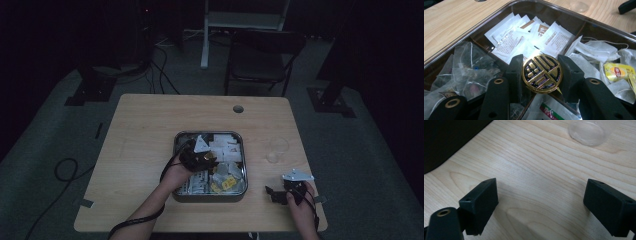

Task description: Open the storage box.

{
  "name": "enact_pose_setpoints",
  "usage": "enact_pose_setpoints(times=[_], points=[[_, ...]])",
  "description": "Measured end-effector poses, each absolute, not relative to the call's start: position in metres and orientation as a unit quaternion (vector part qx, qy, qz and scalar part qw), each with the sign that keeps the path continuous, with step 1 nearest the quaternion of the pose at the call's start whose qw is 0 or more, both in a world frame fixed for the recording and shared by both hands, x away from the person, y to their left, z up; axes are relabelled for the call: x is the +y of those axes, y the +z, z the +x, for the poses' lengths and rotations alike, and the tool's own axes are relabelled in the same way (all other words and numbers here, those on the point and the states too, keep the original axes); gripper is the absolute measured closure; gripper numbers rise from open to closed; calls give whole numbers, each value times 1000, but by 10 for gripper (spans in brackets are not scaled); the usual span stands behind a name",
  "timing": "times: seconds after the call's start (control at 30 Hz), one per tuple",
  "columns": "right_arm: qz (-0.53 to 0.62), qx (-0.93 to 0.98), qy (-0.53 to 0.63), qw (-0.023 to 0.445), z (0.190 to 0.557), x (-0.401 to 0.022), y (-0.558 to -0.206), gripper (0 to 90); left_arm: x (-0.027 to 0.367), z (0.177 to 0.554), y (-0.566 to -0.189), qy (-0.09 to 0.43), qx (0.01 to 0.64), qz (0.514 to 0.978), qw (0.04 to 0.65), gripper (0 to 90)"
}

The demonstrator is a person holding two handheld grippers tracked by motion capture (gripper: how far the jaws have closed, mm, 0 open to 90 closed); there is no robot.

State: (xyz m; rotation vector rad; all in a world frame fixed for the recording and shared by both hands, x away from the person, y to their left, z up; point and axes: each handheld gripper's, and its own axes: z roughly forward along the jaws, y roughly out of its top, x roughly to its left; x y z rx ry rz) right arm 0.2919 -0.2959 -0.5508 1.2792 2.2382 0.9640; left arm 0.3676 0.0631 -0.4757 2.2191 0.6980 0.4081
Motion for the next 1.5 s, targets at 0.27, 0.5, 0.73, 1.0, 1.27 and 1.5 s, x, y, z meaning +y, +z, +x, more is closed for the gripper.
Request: enact_pose_setpoints(times=[0.27,0.5,0.73,1.0,1.27,1.5], points=[[455,798,344,195,292,-296,-551,118,68,367,-463,172,277,863,386,600],[456,798,344,193,292,-296,-551,118,77,365,-448,186,282,856,391,600],[456,798,344,193,292,-296,-551,119,95,364,-437,203,292,849,391,599],[456,798,344,193,292,-296,-551,118,122,364,-428,221,317,835,392,600],[456,798,344,194,292,-296,-551,118,154,364,-428,237,347,821,386,599],[456,798,344,193,292,-296,-551,118,182,362,-430,248,371,807,387,600]])
